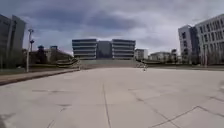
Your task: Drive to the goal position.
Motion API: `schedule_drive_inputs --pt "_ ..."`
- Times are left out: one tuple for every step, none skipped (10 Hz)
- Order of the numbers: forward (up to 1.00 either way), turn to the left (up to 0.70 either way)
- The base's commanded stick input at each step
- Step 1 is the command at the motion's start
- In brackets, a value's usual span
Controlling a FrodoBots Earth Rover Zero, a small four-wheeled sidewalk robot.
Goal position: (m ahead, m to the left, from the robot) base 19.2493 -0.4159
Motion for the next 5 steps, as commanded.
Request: schedule_drive_inputs --pt "0.70 0.00" --pt "0.70 0.00" --pt "0.70 0.00" --pt "0.70 0.00" --pt "0.70 0.00"
